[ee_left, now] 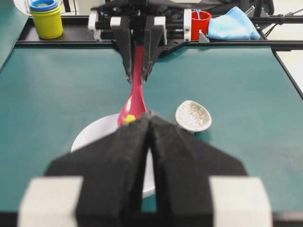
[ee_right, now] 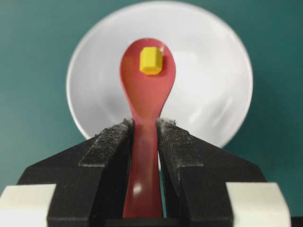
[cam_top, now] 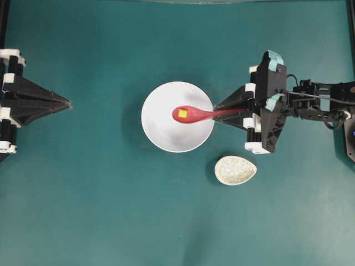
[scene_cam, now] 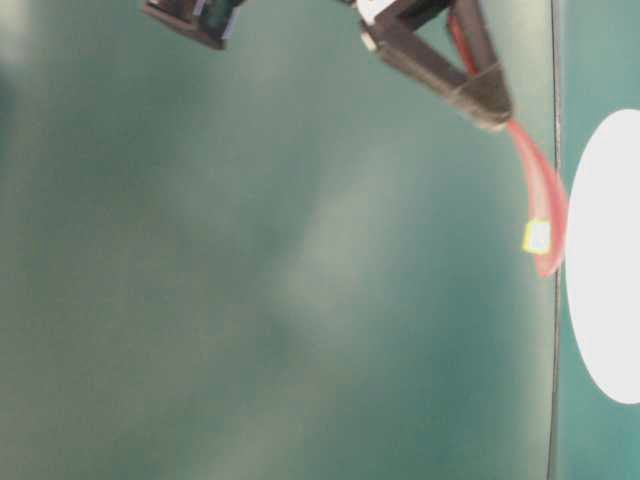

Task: Scoop the yellow hexagonal prism block from the bowl with a spoon using the right arm.
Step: 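Raise the loaded spoon higher and hold it above the bowl rim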

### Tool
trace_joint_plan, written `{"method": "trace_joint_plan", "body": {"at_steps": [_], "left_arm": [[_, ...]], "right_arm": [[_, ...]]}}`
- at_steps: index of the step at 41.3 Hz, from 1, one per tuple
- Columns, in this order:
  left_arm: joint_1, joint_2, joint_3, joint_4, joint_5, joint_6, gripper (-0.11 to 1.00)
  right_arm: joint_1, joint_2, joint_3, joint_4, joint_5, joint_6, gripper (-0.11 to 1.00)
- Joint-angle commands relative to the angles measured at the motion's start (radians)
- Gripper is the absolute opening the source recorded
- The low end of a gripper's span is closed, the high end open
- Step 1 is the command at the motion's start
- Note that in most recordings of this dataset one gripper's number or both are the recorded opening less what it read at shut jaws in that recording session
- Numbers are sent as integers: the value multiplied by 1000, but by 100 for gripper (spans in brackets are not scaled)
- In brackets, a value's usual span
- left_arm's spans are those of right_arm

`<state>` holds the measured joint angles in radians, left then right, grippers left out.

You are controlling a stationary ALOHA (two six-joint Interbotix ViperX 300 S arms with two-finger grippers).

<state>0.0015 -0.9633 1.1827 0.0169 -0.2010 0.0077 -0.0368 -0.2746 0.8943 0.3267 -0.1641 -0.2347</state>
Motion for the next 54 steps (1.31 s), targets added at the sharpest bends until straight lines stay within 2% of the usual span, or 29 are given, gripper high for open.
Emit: {"method": "trace_joint_plan", "body": {"at_steps": [1, 7, 17, 54], "left_arm": [[2, 6, -29, 3, -6, 2, 2], [2, 6, -29, 3, -9, 2, 2], [0, 6, -29, 3, -9, 2, 2], [2, 5, -49, 3, -8, -2, 2]], "right_arm": [[-3, -29, -41, -20, -9, -20, 24], [-12, -34, -69, -26, -8, -46, 24], [-17, -35, -109, -26, -3, -51, 24], [-55, -107, -120, -26, 37, -38, 24]]}}
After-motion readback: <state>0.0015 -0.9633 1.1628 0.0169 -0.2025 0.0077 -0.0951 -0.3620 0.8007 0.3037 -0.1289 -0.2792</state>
